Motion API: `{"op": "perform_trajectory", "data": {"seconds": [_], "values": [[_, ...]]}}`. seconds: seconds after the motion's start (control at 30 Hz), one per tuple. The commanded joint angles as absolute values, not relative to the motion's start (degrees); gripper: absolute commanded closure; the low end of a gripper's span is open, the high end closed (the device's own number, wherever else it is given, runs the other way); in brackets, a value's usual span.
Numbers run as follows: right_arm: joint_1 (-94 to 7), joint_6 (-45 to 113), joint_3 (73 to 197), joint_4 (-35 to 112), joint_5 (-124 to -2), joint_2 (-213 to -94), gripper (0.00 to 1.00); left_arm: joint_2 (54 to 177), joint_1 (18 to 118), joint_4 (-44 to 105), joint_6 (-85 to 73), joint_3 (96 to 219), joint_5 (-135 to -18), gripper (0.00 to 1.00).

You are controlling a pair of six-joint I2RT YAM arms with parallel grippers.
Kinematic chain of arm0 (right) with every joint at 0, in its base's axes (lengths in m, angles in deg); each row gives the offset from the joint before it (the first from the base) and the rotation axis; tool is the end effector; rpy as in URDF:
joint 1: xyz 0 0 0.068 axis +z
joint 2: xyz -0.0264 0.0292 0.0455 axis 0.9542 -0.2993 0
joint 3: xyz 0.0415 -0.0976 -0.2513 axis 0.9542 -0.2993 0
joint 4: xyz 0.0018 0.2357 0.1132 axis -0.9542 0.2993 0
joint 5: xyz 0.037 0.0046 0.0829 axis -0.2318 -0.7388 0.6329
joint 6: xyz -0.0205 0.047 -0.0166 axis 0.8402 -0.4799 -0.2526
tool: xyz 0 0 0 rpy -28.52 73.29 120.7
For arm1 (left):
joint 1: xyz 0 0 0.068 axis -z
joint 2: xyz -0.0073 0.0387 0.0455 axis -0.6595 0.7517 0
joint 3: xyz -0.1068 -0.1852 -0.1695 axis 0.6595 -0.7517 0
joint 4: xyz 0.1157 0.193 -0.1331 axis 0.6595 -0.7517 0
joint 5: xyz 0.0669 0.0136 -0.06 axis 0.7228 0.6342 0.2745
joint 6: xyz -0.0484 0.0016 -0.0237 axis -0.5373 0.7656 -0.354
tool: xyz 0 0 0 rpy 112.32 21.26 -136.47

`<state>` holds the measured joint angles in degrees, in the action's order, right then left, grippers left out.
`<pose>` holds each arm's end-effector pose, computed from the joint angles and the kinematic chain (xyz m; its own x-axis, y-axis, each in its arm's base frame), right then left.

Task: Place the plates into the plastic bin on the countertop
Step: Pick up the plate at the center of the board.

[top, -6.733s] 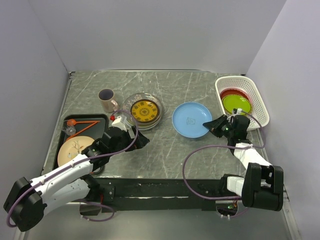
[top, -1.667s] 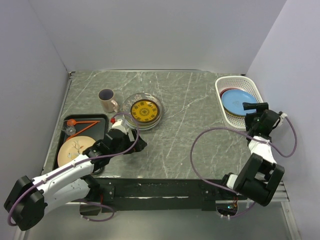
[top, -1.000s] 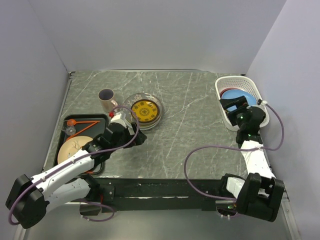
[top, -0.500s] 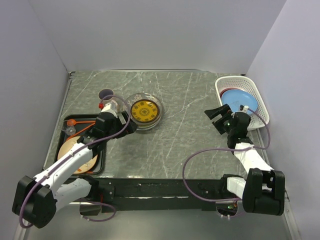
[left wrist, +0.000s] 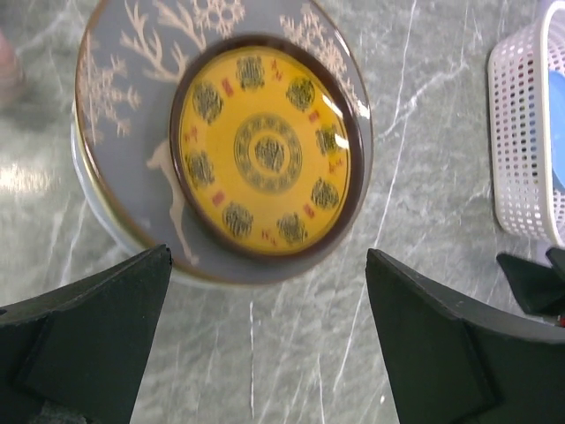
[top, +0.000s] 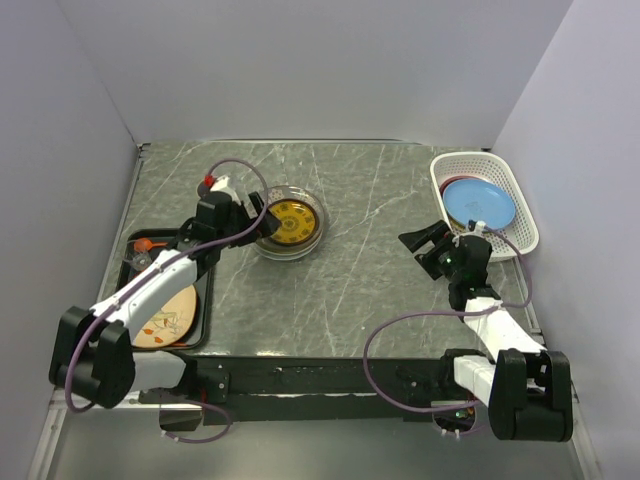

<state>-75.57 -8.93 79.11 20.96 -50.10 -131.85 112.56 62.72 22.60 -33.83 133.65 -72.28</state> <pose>0.2123 0.0016 0.1886 -0.4641 0.7402 -0.4865 0.1185 0.5962 0.7940 0.2629 -0.1059 0.2630 -0.6299 -0.4354 -0.6432 0.0233 0.8171 -0.5760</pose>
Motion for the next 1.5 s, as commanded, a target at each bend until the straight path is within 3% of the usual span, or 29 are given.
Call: {"op": "perform_trajectory", "data": {"seconds": [0.0,0.43,0.83,1.13,1.2,1.33,1.4,1.47], "values": [[-75.04,-7.0,78.45,20.7,-49.95,-129.23,0.0,115.52,61.39,26.25,-31.17,138.11,-73.94,0.04],[-75.04,-4.18,79.68,23.78,-49.78,-129.76,0.0,125.97,59.9,31.52,-30.47,141.28,-76.83,0.1],[-75.22,-3.65,80.47,25.1,-49.52,-128.88,0.0,130.99,59.9,34.34,-30.38,140.31,-78.6,0.23],[-75.13,-4.7,80.21,23.96,-48.55,-129.58,0.0,131.7,59.9,36.89,-31.26,136.45,-78.68,0.5],[-75.13,-4.97,80.04,23.78,-48.46,-129.67,0.0,131.61,59.9,36.97,-31.26,136.18,-78.42,0.59],[-75.13,-5.14,79.6,23.6,-48.29,-129.06,0.0,131.44,59.81,36.27,-31.08,135.48,-77.46,0.91],[-75.13,-5.23,79.25,23.43,-48.29,-128.79,0.0,131.09,59.81,36.01,-31.08,135.13,-76.76,0.99],[-75.13,-5.5,78.98,22.99,-47.94,-128.88,0.0,130.73,59.72,36.01,-31.17,134.6,-76.49,0.99]]}}
